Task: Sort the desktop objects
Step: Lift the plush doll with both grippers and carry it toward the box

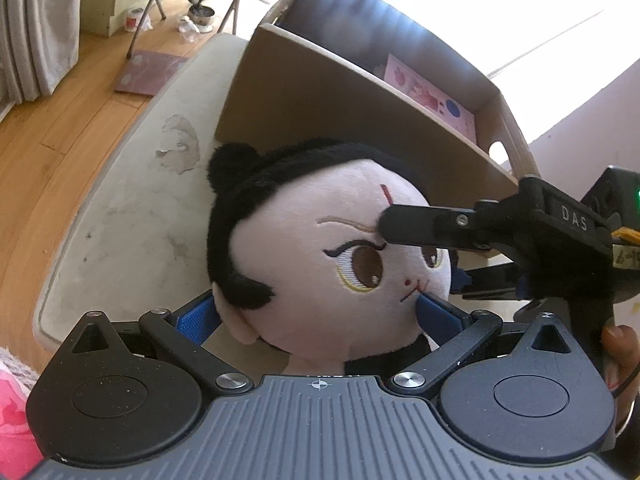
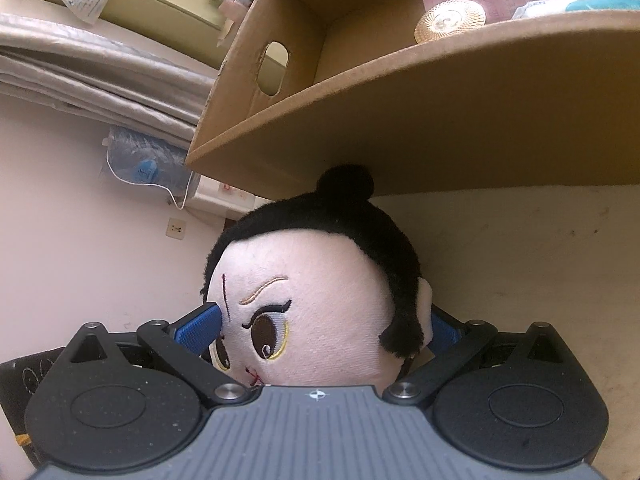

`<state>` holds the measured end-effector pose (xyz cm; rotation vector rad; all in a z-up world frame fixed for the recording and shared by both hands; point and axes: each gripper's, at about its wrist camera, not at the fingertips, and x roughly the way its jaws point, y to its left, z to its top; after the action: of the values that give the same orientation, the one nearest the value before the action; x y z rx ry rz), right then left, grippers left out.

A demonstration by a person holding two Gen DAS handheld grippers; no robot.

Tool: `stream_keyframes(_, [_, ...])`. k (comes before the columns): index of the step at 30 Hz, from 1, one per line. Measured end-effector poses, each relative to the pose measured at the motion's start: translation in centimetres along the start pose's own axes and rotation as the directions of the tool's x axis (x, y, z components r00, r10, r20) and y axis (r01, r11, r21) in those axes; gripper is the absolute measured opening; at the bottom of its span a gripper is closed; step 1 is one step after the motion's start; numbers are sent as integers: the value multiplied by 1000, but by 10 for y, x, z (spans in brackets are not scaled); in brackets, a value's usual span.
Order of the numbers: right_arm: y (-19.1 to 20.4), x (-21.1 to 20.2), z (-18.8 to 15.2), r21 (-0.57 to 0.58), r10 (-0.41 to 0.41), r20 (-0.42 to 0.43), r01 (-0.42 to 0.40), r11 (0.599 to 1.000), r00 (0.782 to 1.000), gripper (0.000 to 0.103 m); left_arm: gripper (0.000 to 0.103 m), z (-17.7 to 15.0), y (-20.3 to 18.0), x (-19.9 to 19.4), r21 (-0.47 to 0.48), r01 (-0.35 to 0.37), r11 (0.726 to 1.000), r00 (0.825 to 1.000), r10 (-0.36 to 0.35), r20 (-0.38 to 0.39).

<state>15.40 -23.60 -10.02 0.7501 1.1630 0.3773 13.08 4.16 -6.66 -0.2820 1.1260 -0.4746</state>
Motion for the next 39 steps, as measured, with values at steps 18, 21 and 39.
stream_keyframes(18, [-5, 1, -2, -8, 25, 4, -25, 1000, 1000, 103, 103, -1, -3, 5, -11, -9, 1000, 1000, 9, -3])
stream_keyframes(21, [-6, 1, -3, -22, 17, 6, -16, 1000, 1000, 103, 103, -1, -5, 6, -5, -15, 1000, 1000, 15, 0])
stream_keyframes(39, [-6, 4, -6, 6, 3, 10, -4, 1000, 1000, 103, 103, -2, -8, 7, 4, -36, 999, 999, 36, 9])
